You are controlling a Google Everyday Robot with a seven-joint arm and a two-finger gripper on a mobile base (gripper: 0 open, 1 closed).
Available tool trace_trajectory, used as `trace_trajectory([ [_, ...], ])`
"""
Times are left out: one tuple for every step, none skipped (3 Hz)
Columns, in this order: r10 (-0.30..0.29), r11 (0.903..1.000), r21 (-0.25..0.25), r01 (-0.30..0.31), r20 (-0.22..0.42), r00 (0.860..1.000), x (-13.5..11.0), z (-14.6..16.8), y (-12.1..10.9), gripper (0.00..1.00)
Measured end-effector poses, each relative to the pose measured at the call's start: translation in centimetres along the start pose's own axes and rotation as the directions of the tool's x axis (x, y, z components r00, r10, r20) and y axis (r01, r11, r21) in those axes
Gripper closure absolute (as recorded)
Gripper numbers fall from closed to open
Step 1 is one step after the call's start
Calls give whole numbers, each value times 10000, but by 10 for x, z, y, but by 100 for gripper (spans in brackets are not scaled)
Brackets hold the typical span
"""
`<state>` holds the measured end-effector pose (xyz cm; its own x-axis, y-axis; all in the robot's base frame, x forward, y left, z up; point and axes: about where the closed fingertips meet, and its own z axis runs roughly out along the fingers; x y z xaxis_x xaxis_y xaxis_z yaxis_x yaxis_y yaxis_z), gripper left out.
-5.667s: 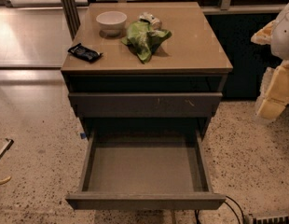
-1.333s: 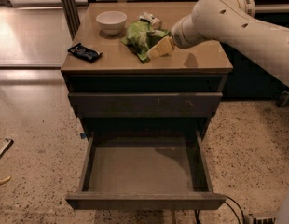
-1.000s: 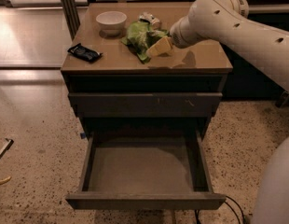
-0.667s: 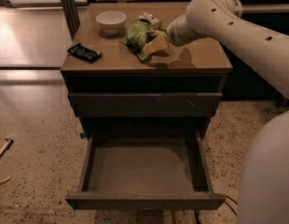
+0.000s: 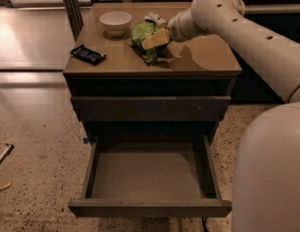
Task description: Place green rice chip bag into middle drawer
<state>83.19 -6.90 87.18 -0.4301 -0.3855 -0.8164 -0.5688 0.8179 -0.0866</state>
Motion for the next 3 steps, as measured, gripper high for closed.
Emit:
trace_trajectory([
  [-41, 9991, -425, 45, 86, 10000, -8, 8, 7, 19],
  [-203, 9969, -758, 194, -113, 9997, -10, 12, 12, 42],
  [-613, 9924, -1090, 565, -418, 9972, -13, 9, 17, 65],
])
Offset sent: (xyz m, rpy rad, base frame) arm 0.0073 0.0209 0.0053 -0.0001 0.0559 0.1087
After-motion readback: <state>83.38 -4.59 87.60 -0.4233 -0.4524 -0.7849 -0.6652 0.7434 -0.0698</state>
